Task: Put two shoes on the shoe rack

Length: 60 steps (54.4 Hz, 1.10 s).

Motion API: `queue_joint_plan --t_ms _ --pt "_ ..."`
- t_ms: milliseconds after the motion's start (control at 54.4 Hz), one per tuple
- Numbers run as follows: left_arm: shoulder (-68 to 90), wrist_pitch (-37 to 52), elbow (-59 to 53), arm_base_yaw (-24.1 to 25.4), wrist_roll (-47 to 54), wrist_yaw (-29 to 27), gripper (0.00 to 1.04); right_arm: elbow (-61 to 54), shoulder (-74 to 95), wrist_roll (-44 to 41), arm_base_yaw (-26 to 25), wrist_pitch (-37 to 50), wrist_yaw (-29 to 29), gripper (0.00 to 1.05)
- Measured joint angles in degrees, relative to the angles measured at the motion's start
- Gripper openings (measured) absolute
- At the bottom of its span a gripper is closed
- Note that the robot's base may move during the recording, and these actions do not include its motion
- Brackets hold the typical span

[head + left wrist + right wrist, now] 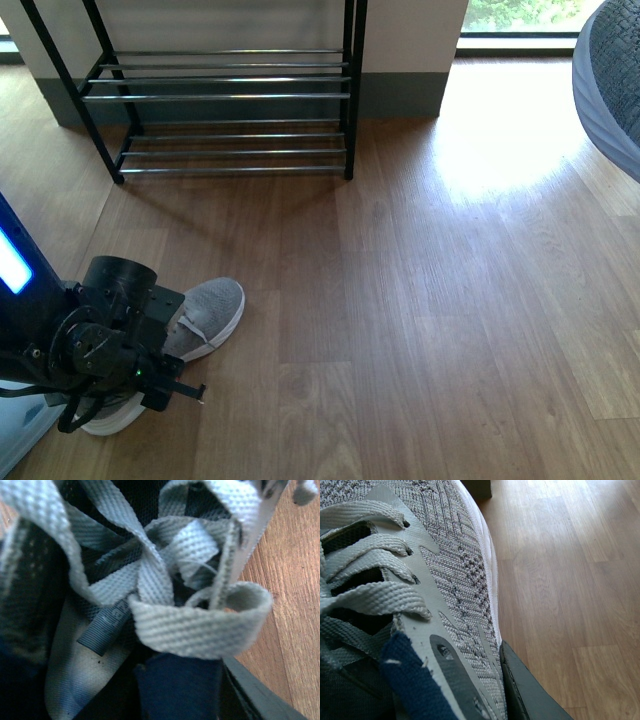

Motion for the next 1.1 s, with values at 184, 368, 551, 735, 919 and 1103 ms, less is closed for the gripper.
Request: queue_joint_plan --t_ms 184,368,551,735,919,1103 --pt "-0.11 0.5 -0.17 -0.09 -1.2 -0.26 0.03 0.0 -0.02 0.0 0.0 0.0 0.0 0.02" --pt "-0.09 5.07 -1.4 -0.09 -2.78 0.63 0.02 0.0 0.0 0.0 0.0 0.0 0.02 0.02" --pt "0.79 17.73 -3.26 -0.07 -6.58 1.99 0.02 0.0 0.0 0.0 0.0 0.0 0.0 0.02" --pt "2.29 26.29 -4.63 -0.07 -7.93 2.36 0.02 0.0 0.0 0.0 0.0 0.0 0.02 0.02" --pt "4.24 36.0 -5.31 -0.09 -9.57 1.07 0.02 0.0 0.0 0.0 0.0 0.0 0.0 0.02" --pt "5.38 41.7 -5.49 -0.11 -10.43 0.22 0.02 0.0 0.0 0.0 0.0 0.0 0.02 0.02"
